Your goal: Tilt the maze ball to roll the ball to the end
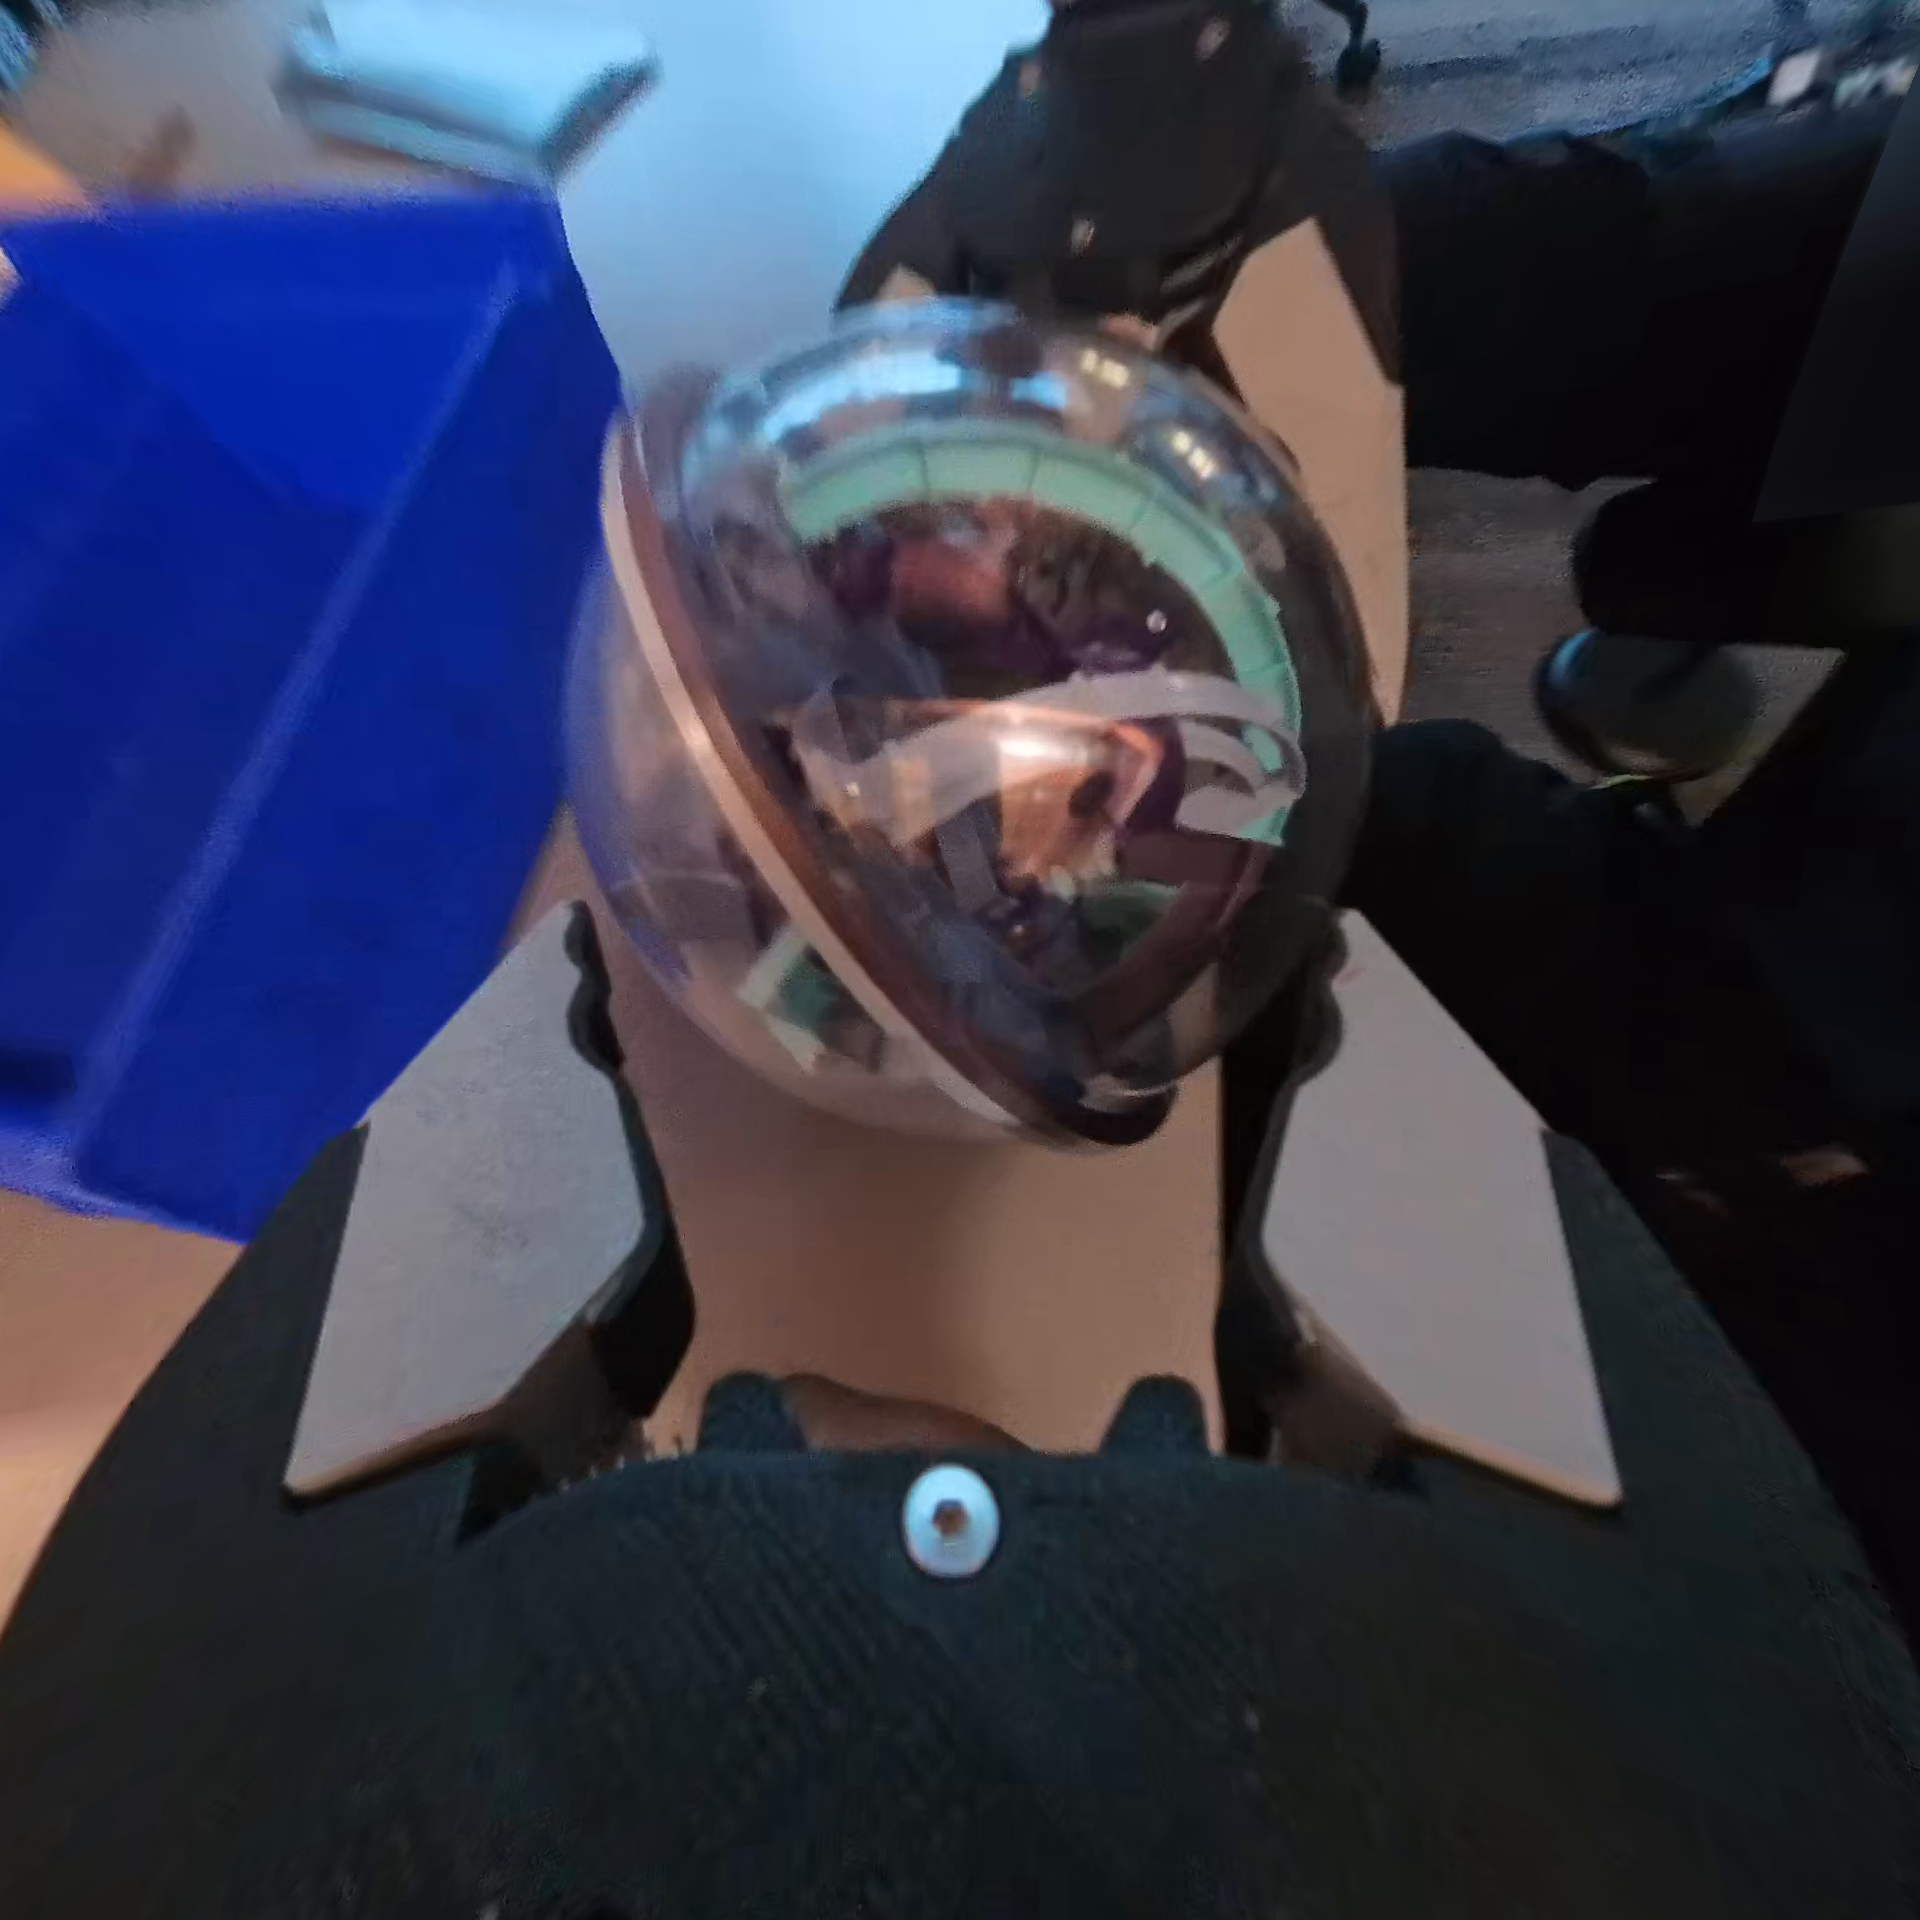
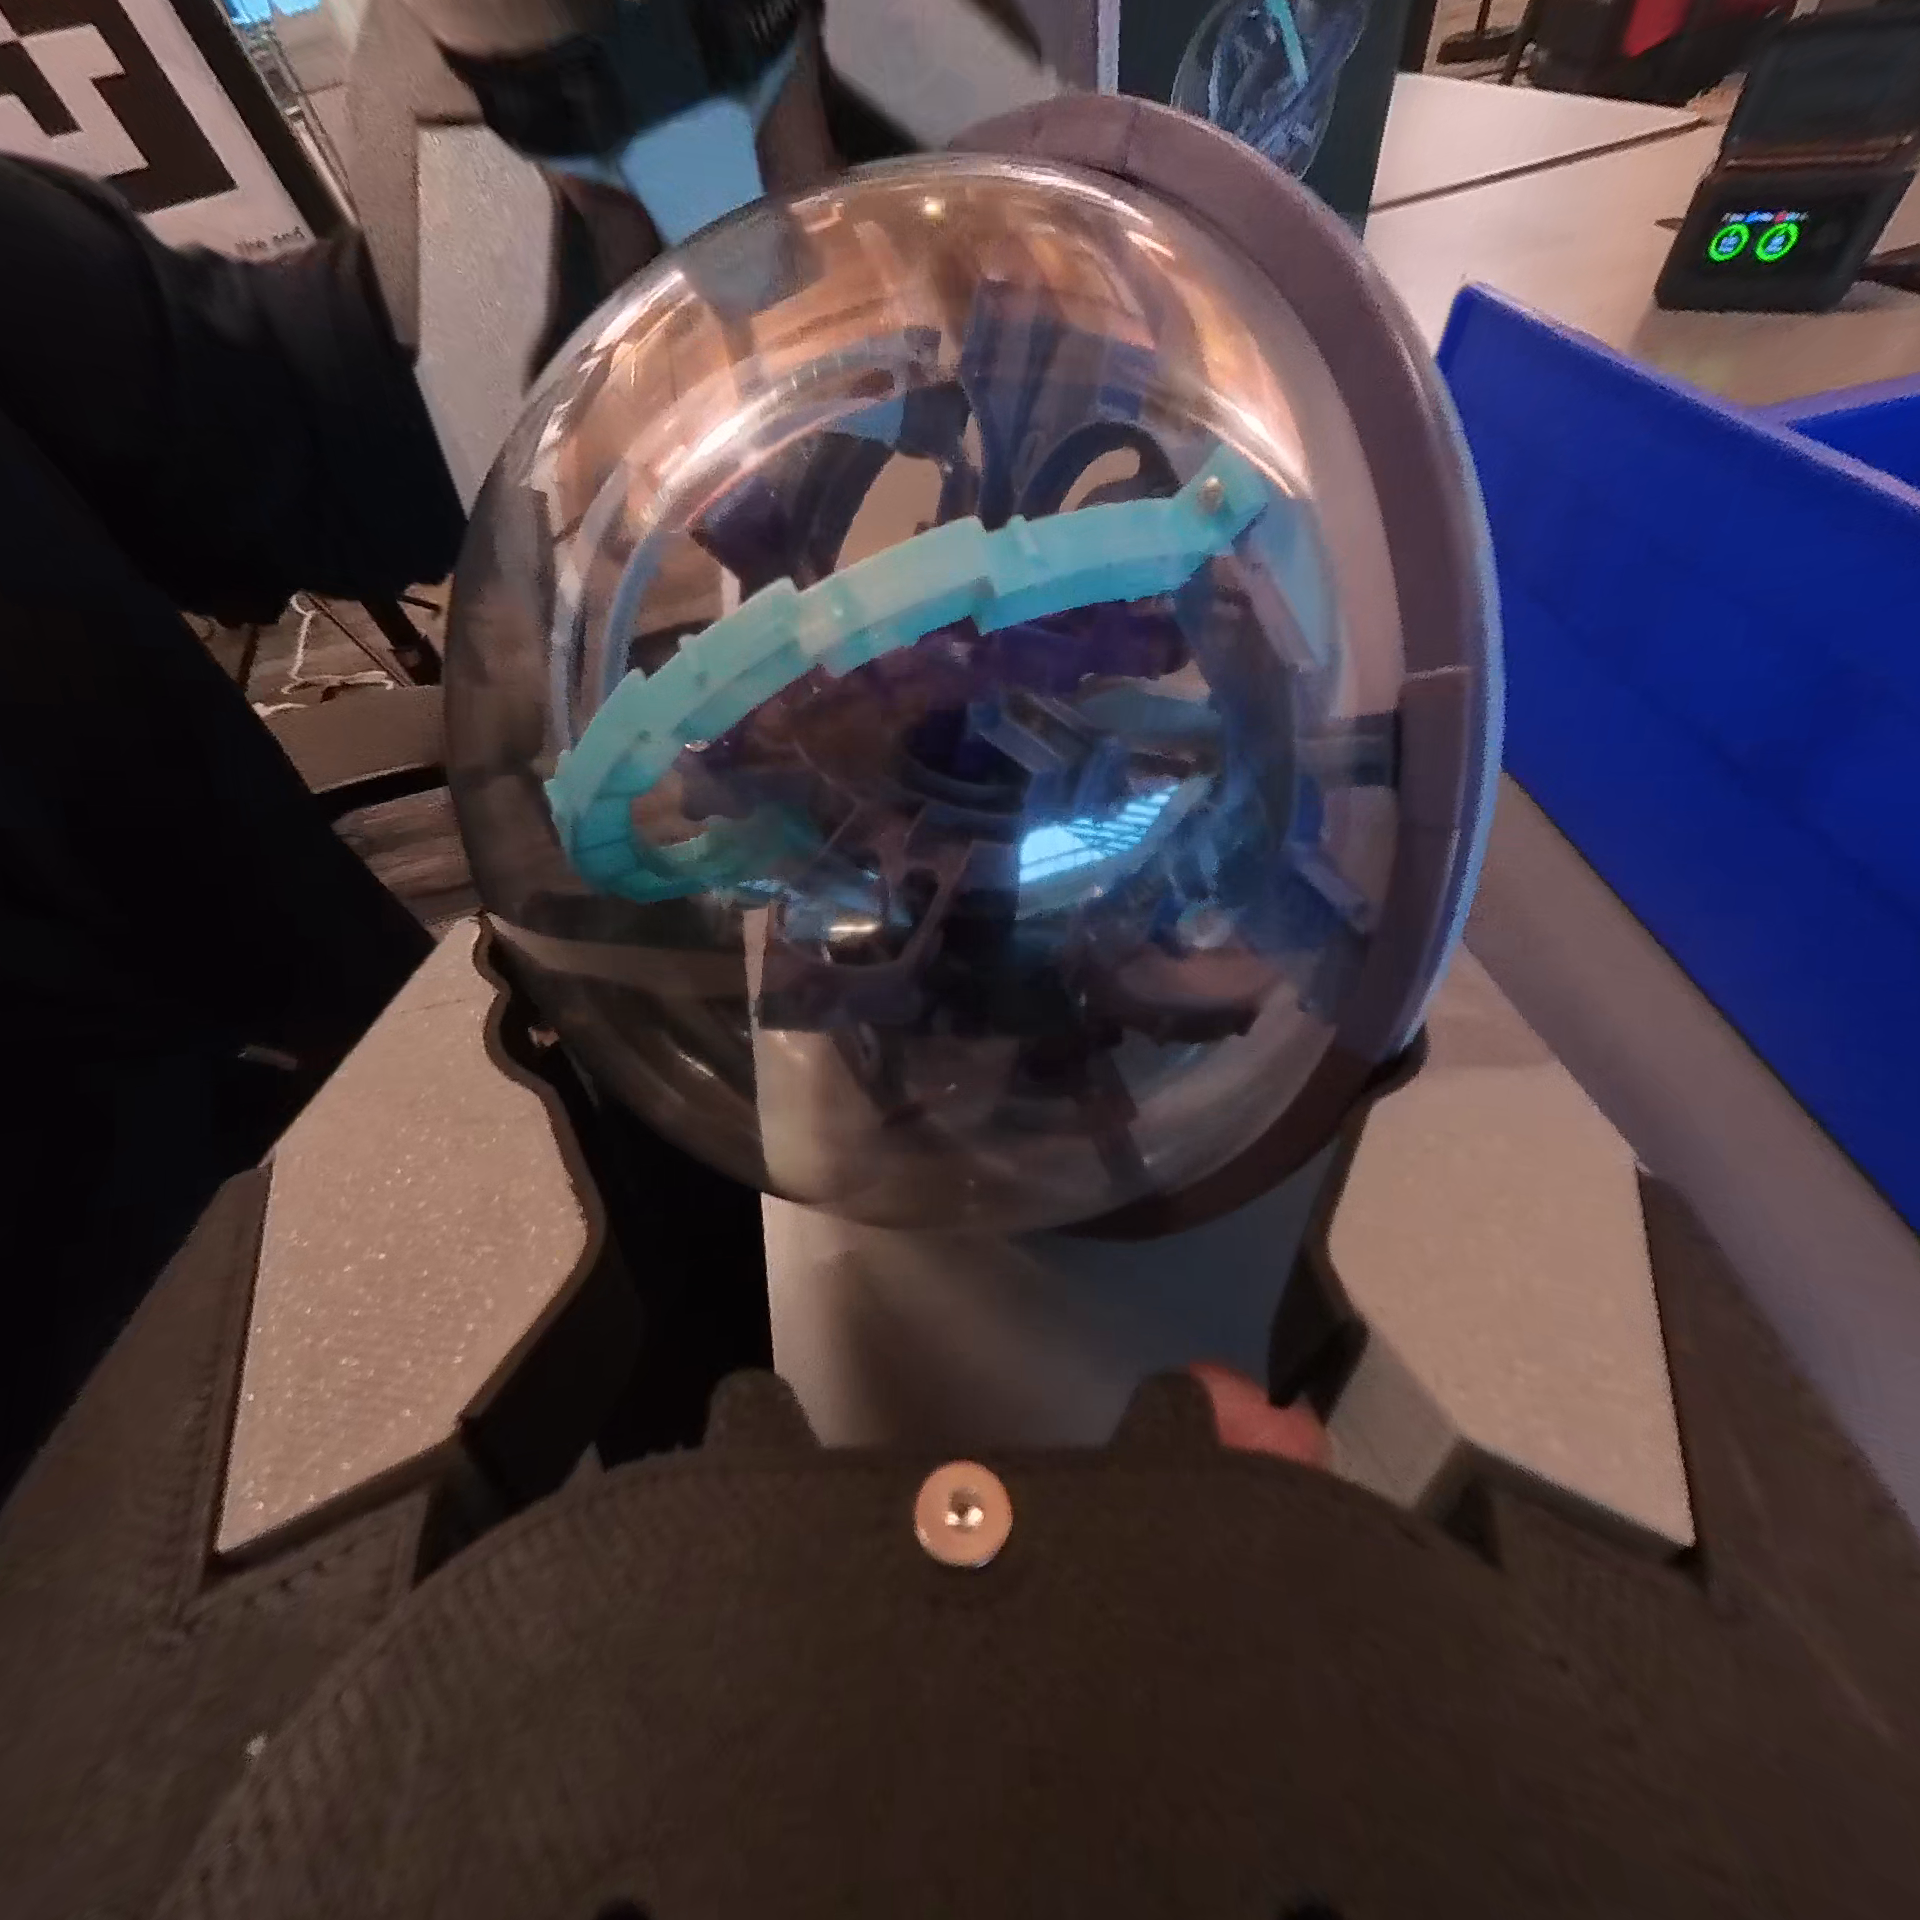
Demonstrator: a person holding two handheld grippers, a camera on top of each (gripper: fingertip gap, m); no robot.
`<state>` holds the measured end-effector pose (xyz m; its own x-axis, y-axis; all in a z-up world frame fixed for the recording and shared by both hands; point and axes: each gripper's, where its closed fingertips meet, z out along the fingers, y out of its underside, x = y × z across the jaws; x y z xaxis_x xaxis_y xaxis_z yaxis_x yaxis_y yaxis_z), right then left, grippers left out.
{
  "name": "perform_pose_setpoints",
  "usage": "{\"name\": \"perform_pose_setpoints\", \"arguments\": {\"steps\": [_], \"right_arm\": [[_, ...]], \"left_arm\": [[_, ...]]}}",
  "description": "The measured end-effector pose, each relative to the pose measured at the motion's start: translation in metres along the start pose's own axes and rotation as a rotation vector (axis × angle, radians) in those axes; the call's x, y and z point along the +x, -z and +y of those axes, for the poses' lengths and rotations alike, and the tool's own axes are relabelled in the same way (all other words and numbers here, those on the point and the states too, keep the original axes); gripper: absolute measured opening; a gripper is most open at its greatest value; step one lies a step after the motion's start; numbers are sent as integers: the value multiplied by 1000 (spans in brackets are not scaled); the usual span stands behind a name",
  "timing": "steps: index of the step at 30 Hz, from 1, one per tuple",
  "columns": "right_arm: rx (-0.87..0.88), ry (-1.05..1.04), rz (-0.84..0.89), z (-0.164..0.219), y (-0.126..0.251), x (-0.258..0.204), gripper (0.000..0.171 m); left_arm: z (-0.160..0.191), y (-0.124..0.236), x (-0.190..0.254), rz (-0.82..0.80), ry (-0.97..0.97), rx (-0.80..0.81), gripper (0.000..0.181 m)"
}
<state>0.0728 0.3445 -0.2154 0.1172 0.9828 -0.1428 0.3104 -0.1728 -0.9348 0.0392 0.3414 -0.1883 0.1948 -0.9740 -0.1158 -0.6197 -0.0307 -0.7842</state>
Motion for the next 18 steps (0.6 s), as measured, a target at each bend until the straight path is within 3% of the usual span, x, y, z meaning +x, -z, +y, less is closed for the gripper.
{"name": "perform_pose_setpoints", "arguments": {"steps": [2, 8, 12, 15, 18], "right_arm": [[9, 18, 21, -2, -2, -1, 157], [-5, 30, 23, 1, 0, -3, 154], [18, -65, -172, -2, 11, -4, 154], [-114, -125, -332, 13, 11, -5, 158], [-155, -125, -385, 16, 6, -5, 159]], "left_arm": [[16, -9, 4, 14, 84, -49, 135], [16, -11, 5, -12, 16, -4, 138], [14, -13, 2, 0, -50, -16, 135], [12, -19, 2, 12, -101, -30, 132], [12, -18, -1, 25, -92, -38, 136]]}}
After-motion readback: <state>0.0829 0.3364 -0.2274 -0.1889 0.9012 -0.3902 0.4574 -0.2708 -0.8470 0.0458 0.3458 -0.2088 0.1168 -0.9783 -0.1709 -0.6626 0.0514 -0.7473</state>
